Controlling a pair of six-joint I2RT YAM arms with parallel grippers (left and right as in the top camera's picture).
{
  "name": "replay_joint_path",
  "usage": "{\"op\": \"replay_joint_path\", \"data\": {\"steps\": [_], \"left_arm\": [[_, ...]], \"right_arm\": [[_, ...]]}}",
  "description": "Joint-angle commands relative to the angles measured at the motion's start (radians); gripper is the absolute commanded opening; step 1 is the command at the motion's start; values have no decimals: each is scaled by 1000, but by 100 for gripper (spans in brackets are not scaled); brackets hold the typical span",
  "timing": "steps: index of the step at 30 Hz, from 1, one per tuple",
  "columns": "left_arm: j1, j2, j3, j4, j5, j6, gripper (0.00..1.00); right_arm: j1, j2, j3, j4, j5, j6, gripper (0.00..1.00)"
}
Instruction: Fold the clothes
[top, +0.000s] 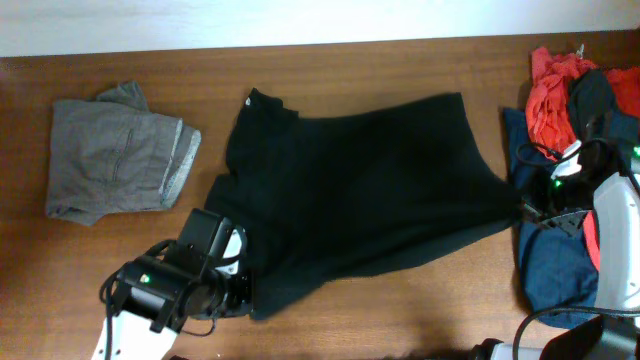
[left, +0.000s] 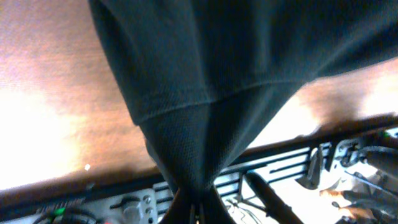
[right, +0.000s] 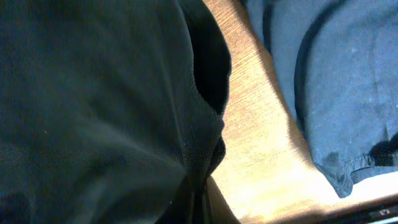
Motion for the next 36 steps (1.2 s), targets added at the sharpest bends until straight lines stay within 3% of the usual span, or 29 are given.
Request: {"op": "replay_joint_path", "data": {"steps": [1,6,11,21,29,30,32,33,34,36], "left_arm": [[7,-48,5,-39,-64,-55,0],[18,-55,5,32,-121,-57,1],[71,9,5,220,-152,-28,0],[112,348,5,537,-156,166,0],[157,476,5,711,-226,178,1],[163,485,5,733,-226,178,4],[168,496,5,793,-227,193,13],[168,497,5,812,-227,196,25],[171,497,8,844,-227,196,54],[182,497,25,843,-226,196,62]], "right_arm": [[5,-8,37,-63,34,5,5],[6,-7,37,-40,-51,-7,4],[45,-3,36,109,-138,-10,5],[175,143,35,368,-48,124,8],[173,255,35,476,-47,124,8],[173,264,35,483,-47,124,8],[173,277,35,500,-40,124,29],[173,277,35,507,-38,123,39],[167,276,42,515,-37,112,52],[159,275,50,505,-38,112,54]]}}
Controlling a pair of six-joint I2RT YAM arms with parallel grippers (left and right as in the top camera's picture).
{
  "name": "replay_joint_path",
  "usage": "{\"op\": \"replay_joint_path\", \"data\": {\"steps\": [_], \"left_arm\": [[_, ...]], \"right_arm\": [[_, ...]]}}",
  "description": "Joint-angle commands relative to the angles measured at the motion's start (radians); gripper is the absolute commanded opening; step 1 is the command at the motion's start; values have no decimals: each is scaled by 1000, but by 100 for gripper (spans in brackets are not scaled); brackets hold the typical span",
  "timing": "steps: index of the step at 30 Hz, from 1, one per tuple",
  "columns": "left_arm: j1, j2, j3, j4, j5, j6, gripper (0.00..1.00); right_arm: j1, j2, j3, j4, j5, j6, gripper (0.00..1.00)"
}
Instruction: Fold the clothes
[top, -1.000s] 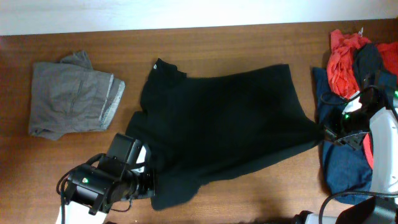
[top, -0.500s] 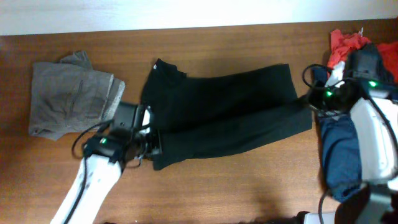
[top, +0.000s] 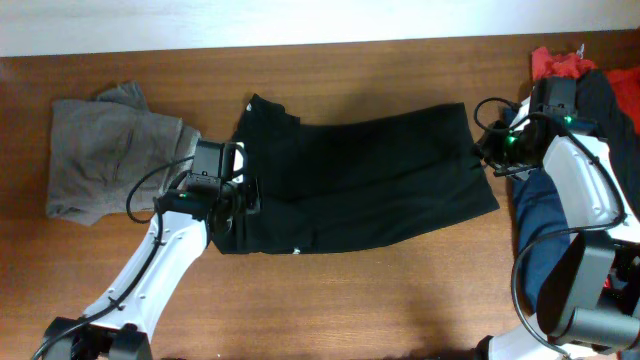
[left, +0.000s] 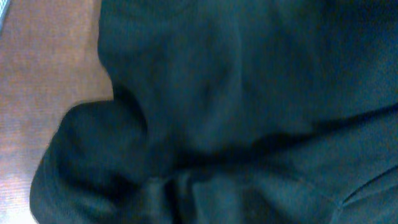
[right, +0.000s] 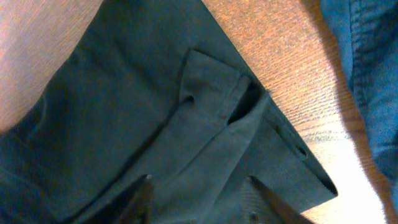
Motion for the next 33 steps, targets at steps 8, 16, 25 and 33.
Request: {"op": "replay_joint_path", "data": {"steps": [8,16,25,33], "left_arm": [[72,5,172,-50,150,118,74],[77,71,209,75,235,138,73],[102,605,830,-105,227,165,72],[129,930,1107,-112,172,165,72]], "right_arm": [[-40,4,34,-63,-13,-86,56],[-14,25,35,123,-123,-175,56],[13,111,87,244,-161,-155,65],[12,111,87,237,-160,-157,69]]}}
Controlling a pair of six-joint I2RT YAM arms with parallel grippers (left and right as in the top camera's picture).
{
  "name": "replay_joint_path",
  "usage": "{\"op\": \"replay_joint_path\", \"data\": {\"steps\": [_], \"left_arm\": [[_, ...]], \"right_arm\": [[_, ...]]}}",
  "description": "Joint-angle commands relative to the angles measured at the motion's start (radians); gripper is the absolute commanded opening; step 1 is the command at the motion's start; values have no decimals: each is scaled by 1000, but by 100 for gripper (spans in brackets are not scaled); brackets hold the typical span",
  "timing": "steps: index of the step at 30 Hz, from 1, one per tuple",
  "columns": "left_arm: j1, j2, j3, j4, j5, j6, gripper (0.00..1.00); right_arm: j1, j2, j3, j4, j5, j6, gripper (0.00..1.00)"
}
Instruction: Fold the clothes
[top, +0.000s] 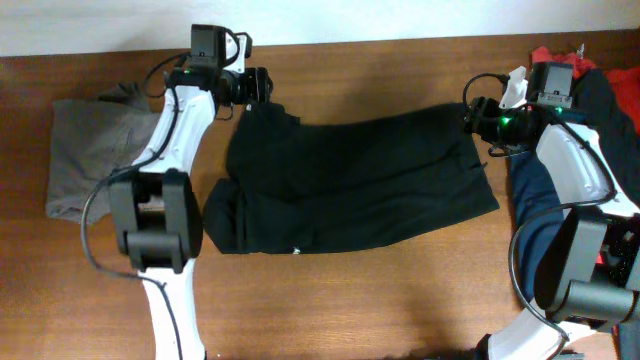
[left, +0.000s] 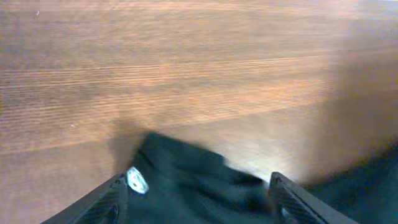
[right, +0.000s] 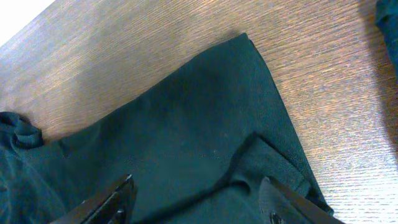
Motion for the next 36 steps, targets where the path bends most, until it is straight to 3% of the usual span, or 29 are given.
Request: {"op": "replay_joint_path", "data": {"steps": [1,6,7,9,14,17,19,23,29,36], "left_arm": [[13,109,48,25,-29,19,71],[13,185,48,18,-29,19,56],[13,187,48,12,-29,19,43],[13,182,50,10,-19,19,27],[13,155,76,-79,29,20,0],[13,123,93,-166,32,24,0],[13,91,94,-237,33,27,0],[12,28,94,-393,32,71,0],[12,-3,94,-512,33,83,0],[12,-3,94,-610,43,83,0]], "right_arm": [[2,3,25,0,-16,-10,69],[2,4,25,11,-6,-10,70],[2,5,25,26,26,-10,70],[2,13,25,53,52,-10,70],[2,111,25,158,55,-2,61],[2,179,29,223,39,-2,63],[2,222,29,280,41,-3,74],[0,295,29,407,41,-4,79],[-5,357,29,540,40,-5,81],[-3,439,29,651,-25,105,79]]}}
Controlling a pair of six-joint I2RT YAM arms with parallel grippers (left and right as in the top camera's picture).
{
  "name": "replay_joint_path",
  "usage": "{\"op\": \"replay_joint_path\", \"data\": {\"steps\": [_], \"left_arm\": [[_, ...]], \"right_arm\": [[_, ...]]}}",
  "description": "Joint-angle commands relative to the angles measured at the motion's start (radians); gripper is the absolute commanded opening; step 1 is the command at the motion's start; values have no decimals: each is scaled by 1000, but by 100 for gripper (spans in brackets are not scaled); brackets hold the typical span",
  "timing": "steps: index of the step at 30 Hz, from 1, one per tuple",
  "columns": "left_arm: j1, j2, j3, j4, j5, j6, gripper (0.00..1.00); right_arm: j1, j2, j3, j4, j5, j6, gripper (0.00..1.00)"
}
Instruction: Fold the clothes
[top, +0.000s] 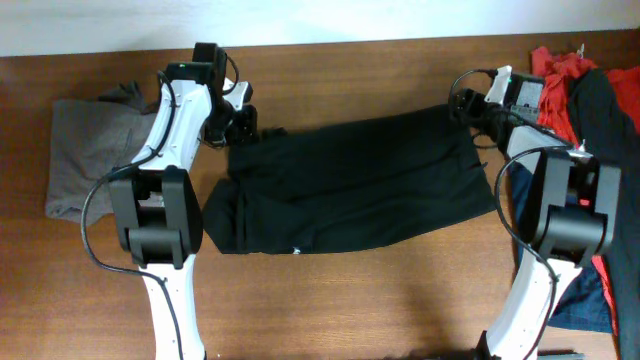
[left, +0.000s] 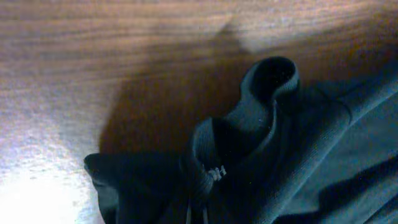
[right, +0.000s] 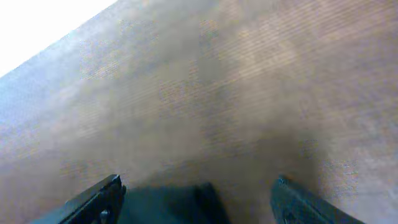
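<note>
A black garment (top: 360, 185) lies across the middle of the table, doubled over lengthwise. My left gripper (top: 243, 124) is at its far left corner, shut on the bunched collar fabric (left: 261, 93); in the left wrist view the gripper (left: 198, 215) is buried in dark cloth. My right gripper (top: 460, 104) sits at the far right corner, open. In the right wrist view the gripper (right: 202, 205) has its fingers (right: 102, 200) wide apart, with the garment's corner (right: 180, 205) lying between them, untouched.
A folded grey garment (top: 110, 160) lies at the left of the table. A heap of red (top: 555, 75), black and blue (top: 590, 300) clothes fills the right edge, close behind my right arm. Bare wood runs along the front.
My left gripper has come down from the bare wood beyond the collar onto the collar and shut on it. My right gripper has shifted slightly towards the far corner's edge, still open.
Both grippers first held the spread black garment, the left at its near left corner and the right at its right end. Then the garment lay doubled over and the right gripper was open. After that both stood open at its far corners; now the left grips the collar.
</note>
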Motion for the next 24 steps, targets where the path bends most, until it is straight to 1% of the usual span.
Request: {"op": "replay_joint_path", "data": {"steps": [1,4,6,7,11,12,13,15,16,17,19,24], "left_arm": [[0,-30,13,-32,18,20,0],[-2,-34,13,-34,20,20,0],[-2,-42,13,-34,19,20,0],[-2,-54,13,-35,19,21,0],[-2,-103,13,-38,16,44,0],[-3,-121,13,-40,14,59,0],[-3,-132,13,-43,14,62,0],[-3,-150,13,-54,0,64,0],[-3,-158,13,-58,-7,65,0],[-2,-169,13,-65,-22,65,0],[-2,-187,13,-74,-47,66,0],[-2,-237,13,-137,-58,72,0]], "right_arm": [[5,67,7,12,-42,63,79],[8,72,7,12,-68,62,69],[9,72,7,12,-96,62,65],[10,72,7,12,-125,62,60],[5,71,7,8,-192,62,39],[-1,69,8,8,-212,62,28],[-6,65,8,6,-229,63,21],[-23,47,9,-20,-255,63,11],[-27,39,11,-34,-259,62,9],[-40,19,17,-68,-266,61,4],[-60,-27,23,-135,-270,28,4],[-105,-240,25,-380,-270,-87,4]]}}
